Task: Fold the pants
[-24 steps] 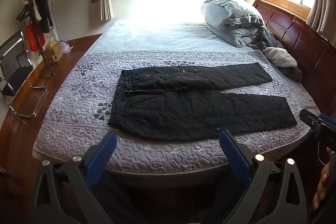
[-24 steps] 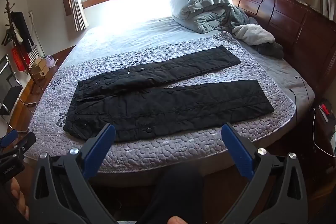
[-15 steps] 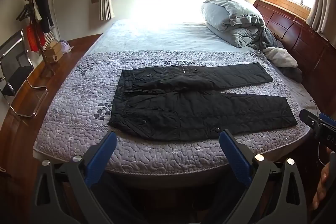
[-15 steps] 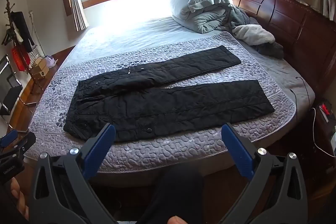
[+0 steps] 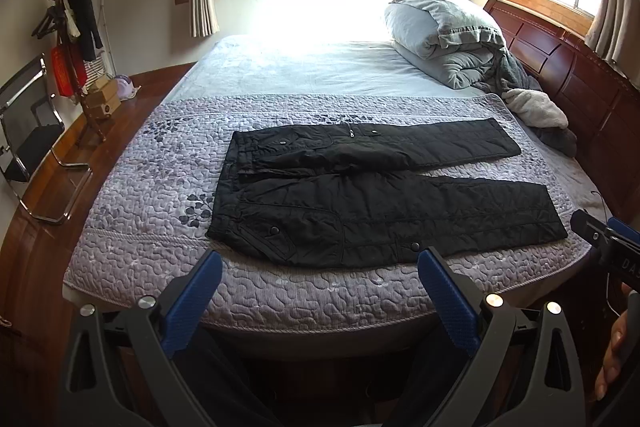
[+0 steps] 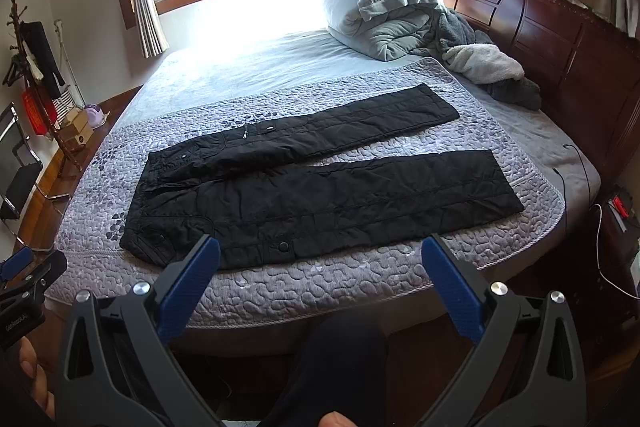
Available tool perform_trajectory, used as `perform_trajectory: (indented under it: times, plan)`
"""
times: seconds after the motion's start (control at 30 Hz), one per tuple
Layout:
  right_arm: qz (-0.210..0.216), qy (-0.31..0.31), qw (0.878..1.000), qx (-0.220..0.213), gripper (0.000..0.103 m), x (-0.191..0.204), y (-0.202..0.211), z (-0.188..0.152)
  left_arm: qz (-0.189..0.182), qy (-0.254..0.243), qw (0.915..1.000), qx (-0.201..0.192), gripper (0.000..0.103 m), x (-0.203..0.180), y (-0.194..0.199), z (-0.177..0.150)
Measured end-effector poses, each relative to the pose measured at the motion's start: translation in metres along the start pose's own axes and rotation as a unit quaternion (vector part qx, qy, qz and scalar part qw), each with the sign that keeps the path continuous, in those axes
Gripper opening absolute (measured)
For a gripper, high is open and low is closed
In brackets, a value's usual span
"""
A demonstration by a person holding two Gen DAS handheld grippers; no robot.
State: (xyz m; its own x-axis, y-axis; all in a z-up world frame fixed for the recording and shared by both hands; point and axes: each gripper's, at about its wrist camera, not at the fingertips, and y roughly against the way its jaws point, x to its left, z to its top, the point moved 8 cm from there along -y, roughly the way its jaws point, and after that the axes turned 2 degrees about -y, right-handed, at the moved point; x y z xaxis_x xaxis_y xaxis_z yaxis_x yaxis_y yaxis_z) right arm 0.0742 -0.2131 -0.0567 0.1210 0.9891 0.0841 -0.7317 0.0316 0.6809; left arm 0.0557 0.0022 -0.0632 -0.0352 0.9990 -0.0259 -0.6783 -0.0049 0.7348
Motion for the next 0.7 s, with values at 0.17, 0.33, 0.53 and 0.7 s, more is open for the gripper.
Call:
perform_trajectory:
  times: [0.17,0.33,0.53,0.7]
  plan:
    - [0.0,-0.001,1.0,0.001,0.101,-0.002,-0.0002,0.0017,0.0,0.0,1.0,0.0,0.099,0.0006,0.0007,-0.0006]
    - [0.0,-0.002,1.0,0.001,0.101,-0.002,-0.0001,0.0011,-0.001,0.0,1.0,0.0,0.099,0.0005,0.0006,-0.0005]
    - [-0.002,-0.001,1.0,0.001,0.101,-0.0026,-0.0013,0.0004,-0.001,0.001,1.0,0.0,0.099,0.0006,0.0003,-0.0004]
    - [-0.002,0.0,1.0,0.0,0.101,-0.003,-0.0002,-0.0008,-0.001,0.001,1.0,0.002,0.099,0.0001,0.0002,-0.0007]
